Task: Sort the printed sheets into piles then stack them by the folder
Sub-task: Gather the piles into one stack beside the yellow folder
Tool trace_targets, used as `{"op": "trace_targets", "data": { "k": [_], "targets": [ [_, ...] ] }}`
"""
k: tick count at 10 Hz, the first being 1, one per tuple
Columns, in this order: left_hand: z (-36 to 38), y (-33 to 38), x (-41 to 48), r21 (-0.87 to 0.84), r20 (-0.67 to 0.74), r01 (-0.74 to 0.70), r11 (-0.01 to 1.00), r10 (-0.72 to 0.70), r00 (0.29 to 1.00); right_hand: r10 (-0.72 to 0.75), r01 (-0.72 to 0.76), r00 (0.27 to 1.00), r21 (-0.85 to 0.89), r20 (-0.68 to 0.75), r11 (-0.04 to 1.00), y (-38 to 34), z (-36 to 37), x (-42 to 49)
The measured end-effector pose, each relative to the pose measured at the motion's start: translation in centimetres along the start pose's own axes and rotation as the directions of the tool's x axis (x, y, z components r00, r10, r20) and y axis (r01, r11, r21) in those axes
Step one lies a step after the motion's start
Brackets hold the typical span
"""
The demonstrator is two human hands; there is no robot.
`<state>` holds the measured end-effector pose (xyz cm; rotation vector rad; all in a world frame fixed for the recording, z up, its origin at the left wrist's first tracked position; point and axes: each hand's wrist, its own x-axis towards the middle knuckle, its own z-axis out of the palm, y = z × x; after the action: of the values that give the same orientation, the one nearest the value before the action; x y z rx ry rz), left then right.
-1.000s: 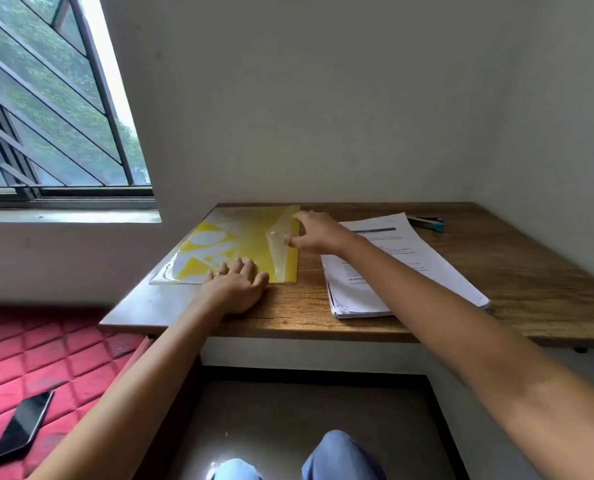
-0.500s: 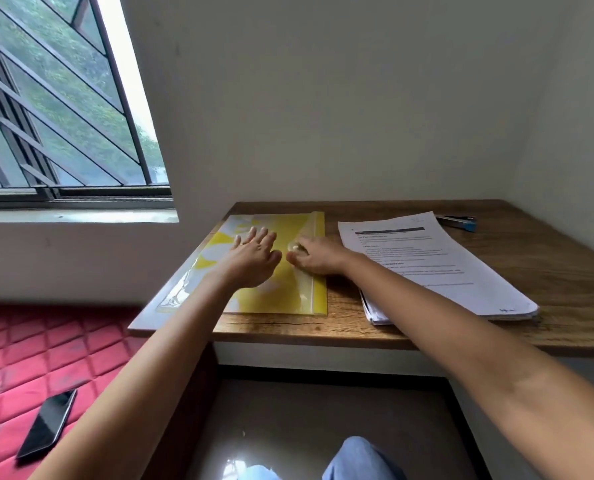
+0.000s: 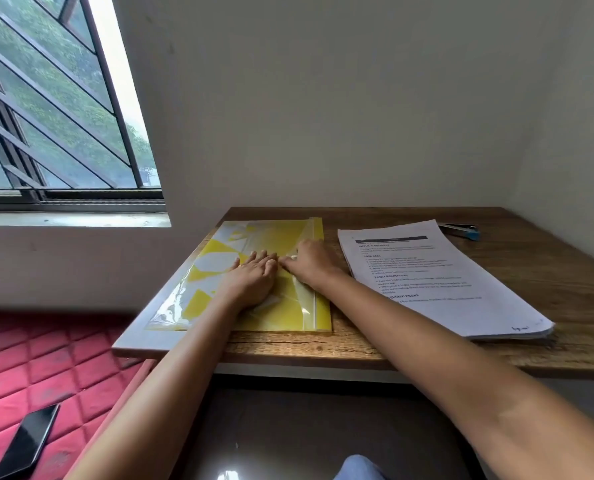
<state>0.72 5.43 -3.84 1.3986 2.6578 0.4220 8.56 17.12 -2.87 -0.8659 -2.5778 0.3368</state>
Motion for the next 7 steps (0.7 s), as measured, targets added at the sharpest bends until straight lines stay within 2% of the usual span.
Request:
{"op": "trace_targets", "data": {
  "k": [1,3,5,7],
  "targets": [
    [0.1,-0.3,0.3,0.011,0.018,0.0,1.0,-0.001,1.0,0.004,-0.009,0.997,-0.065,-0.081,0.998,-0.3,0.6,-0.2],
    [0.3,-0.5,0.7,0.055,0.038,0.007,0.998,-0.009,0.999,-0.006,-0.005,0.989,-0.076,-0.146,0.997,-0.3,1.0,-0.2],
    [0.3,-0.6,0.6,0.063,0.04,0.007,0.998,-0.009,0.999,-0.03,0.009,0.993,-0.188,-0.111,0.982,-0.6,1.3,0.1],
    [0.3,-0.5,0.7,0.064,0.026,0.01,0.998,-0.011,1.0,0.007,-0.023,0.997,-0.2,-0.082,0.98,-1.2,0.5,1.1]
  ]
}}
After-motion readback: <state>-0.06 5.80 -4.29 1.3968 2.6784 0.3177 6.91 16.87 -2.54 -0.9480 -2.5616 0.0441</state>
